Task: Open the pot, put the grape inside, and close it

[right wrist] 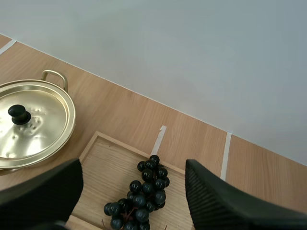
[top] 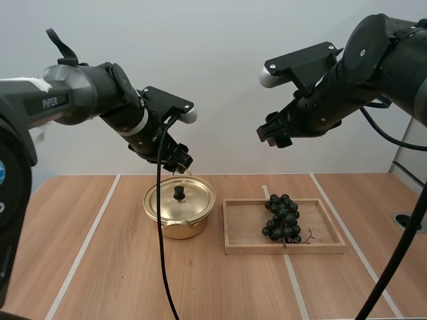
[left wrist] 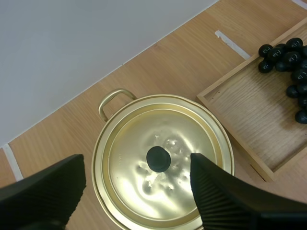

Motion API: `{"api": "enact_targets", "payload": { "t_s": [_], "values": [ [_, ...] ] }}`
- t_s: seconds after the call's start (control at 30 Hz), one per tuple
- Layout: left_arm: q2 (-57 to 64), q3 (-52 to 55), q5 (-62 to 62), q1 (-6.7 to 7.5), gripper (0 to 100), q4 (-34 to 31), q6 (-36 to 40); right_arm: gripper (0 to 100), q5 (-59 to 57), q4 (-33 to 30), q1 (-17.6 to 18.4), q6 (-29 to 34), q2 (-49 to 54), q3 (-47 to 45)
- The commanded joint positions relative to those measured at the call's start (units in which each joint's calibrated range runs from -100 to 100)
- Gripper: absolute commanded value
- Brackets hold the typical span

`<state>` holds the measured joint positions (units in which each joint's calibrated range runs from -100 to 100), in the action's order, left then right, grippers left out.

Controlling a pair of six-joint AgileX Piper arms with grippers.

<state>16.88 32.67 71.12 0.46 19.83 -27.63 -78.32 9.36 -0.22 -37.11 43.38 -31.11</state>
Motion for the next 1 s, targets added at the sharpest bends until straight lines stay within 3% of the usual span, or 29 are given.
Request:
{"api": "enact_targets", "payload": {
  "t_s": [0.0, 0.27, 0.57, 0.97],
  "values": [
    [-2.35, -0.91, -0.04, 0.07, 100, 1.38, -0.67, 100, 0.93, 0.29, 0.03, -0.45, 0.26, 0.42],
    [-9.69, -3.12, -1.19, 3.17, 100, 0.73, 0.05, 100, 1.14, 1.55, 0.03, -0.45, 0.32, 0.42],
    [-16.51, -7.14, 0.92, 3.17, 100, -4.62, 3.01, 100, 1.14, 1.55, 0.03, -0.45, 0.32, 0.42],
    [-21.14, -7.14, 0.08, 3.17, 100, -4.49, 3.21, 100, 1.14, 1.55, 0.03, -0.45, 0.32, 0.42]
  ]
}}
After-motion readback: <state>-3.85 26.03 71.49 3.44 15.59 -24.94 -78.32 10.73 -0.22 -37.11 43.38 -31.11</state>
